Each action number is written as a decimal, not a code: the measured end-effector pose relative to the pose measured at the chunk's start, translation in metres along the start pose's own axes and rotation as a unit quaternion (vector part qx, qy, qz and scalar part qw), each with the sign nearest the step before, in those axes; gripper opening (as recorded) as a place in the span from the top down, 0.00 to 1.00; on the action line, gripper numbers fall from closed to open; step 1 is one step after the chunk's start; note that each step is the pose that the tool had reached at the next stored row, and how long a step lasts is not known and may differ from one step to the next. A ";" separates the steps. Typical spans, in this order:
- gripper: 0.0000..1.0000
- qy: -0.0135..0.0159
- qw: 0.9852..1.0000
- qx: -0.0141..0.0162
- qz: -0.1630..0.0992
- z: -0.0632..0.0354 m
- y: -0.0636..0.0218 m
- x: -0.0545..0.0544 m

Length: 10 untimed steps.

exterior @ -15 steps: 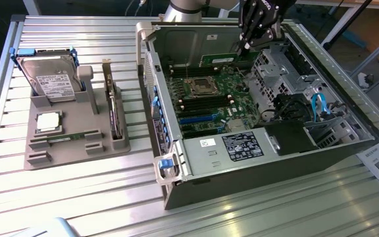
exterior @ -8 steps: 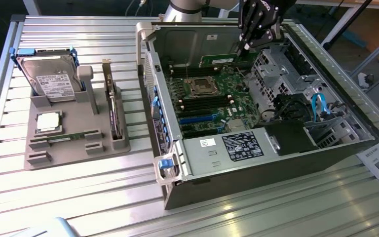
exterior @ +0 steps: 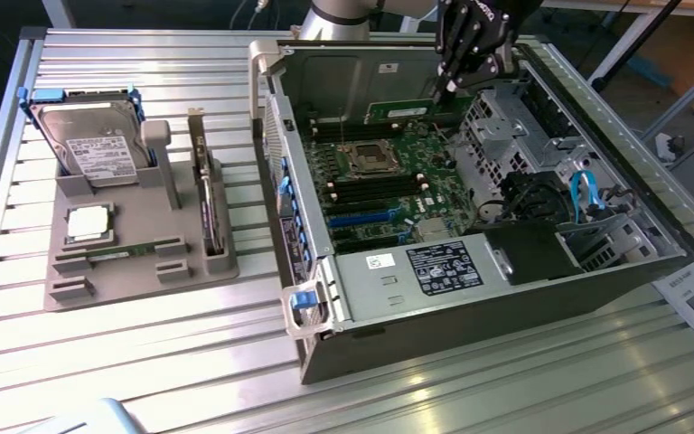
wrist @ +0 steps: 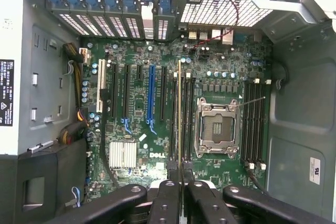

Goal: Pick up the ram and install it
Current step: 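Insert the ram into the slot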

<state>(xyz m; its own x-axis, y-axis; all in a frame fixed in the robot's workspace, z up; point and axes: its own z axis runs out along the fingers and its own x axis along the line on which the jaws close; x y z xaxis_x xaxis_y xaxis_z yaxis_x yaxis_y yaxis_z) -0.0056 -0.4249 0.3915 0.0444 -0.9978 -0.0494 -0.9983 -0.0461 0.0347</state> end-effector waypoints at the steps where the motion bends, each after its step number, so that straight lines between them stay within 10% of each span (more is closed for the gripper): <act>1: 0.88 0.000 1.000 0.000 0.000 0.0008 0.0000 -0.001; 10: 0.88 0.000 1.000 0.001 0.011 0.0118 0.0016 -0.009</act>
<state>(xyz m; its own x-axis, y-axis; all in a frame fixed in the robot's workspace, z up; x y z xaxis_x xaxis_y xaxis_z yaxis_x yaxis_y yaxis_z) -0.0080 -0.4157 0.3803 0.0226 -0.9985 -0.0495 -0.9991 -0.0243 0.0346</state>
